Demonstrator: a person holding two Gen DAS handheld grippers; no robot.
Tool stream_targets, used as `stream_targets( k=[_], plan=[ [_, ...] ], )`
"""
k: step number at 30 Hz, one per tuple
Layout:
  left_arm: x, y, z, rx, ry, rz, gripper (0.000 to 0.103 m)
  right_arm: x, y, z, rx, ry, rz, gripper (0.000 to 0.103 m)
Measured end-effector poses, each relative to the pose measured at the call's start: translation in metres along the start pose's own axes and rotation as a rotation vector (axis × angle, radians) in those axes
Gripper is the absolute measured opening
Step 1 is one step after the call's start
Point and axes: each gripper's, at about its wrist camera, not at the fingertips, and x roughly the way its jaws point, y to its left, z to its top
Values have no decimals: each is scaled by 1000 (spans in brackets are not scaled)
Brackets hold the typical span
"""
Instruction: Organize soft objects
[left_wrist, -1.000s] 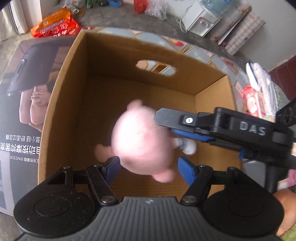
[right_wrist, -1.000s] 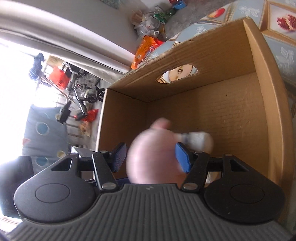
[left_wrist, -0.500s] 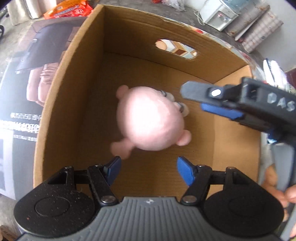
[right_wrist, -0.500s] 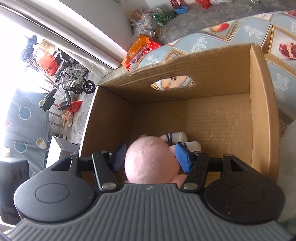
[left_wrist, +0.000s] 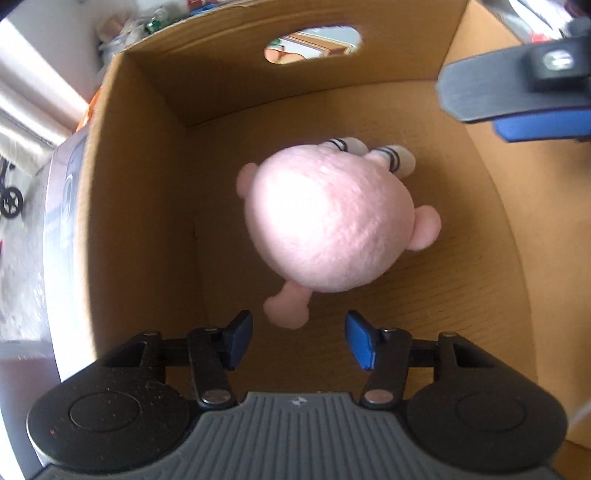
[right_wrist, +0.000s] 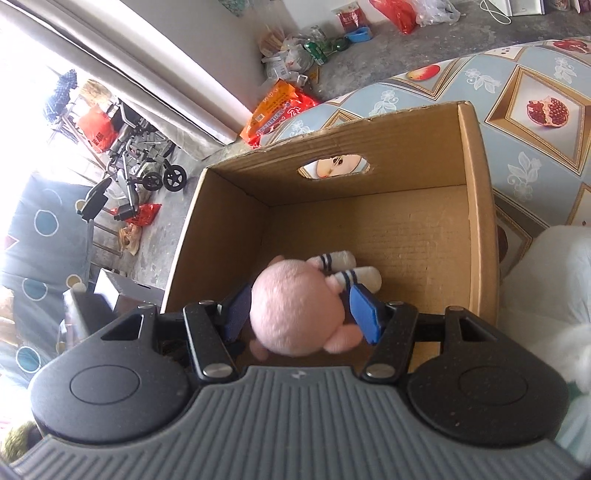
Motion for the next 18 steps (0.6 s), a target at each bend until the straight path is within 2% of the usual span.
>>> stream_targets(
  k=[2, 4, 6, 12, 18],
  plan=[
    [5, -3, 1, 24, 1, 9, 50, -6, -1, -5, 3, -7, -2, 59],
    [11, -5, 2, 47, 9, 12, 38, -13, -4, -10, 20, -13, -1, 59],
    [14, -8, 4, 61, 24, 21, 20, -20, -7, -14, 37, -19, -5, 59],
    [-11, -17, 7, 86, -21, 41, 15, -37, -17, -25, 86, -43, 0, 59],
    [-50, -7, 25, -32, -48, -85, 13, -51, -33, -24, 125, -40, 22, 59]
  ],
)
